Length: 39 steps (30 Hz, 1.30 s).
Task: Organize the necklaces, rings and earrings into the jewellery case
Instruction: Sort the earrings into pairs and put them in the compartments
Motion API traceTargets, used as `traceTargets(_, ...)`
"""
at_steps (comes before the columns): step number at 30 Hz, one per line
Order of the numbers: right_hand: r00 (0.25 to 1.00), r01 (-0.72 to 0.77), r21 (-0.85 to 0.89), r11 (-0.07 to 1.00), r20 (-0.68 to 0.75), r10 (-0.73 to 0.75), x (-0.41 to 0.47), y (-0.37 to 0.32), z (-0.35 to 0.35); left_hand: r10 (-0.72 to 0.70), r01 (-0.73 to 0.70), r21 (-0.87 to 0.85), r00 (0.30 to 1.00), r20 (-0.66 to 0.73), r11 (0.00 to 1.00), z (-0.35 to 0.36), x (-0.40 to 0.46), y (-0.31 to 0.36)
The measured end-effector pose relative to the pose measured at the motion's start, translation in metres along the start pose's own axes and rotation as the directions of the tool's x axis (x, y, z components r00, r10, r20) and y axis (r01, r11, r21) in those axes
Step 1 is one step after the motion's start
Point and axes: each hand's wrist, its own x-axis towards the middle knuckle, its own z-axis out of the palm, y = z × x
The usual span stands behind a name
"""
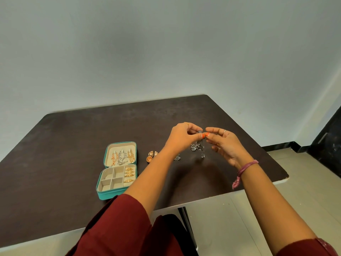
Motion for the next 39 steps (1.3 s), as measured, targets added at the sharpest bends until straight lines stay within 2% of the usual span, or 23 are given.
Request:
traceTargets(7,0.985,0.171,-0.284,0.943,0.031,-0.169,-0.008,0.031,-0.004,-0.044,0.042,-0.082,0.999,-0.016,0.996,0.005,0.003,-0.006)
traceTargets(11,0.981,0.194,-0.421,0.886,0.075,-0.179,-0.009,0.05,-0.005,-0.058,0.054,-0.096,0.998,-0.037,0.994,0.008,0.005,-0.008)
traceTargets(15,0.965,0.235,-0.512,0.826,0.022,-0.261,-0.006,0.056,-0.002,-0.056,0.053,-0.091,0.998,-0.033,0.994,0.009,0.005,-0.009)
traceTargets(22,0.953,0.281,-0.507,0.815,0.051,-0.297,-0.007,0.056,-0.001,-0.07,0.066,-0.11,0.997,-0.034,0.992,0.009,0.005,-0.014)
traceTargets(33,0.947,0.234,-0.534,0.812,-0.062,-0.314,-0.004,0.059,-0.005,-0.081,0.073,-0.15,0.996,-0.042,0.986,0.01,0.006,-0.017)
traceTargets(39,0.947,0.262,-0.467,0.845,-0.045,-0.318,-0.004,0.059,-0.005,-0.074,0.069,-0.159,0.997,-0.027,0.985,0.009,0.005,-0.016)
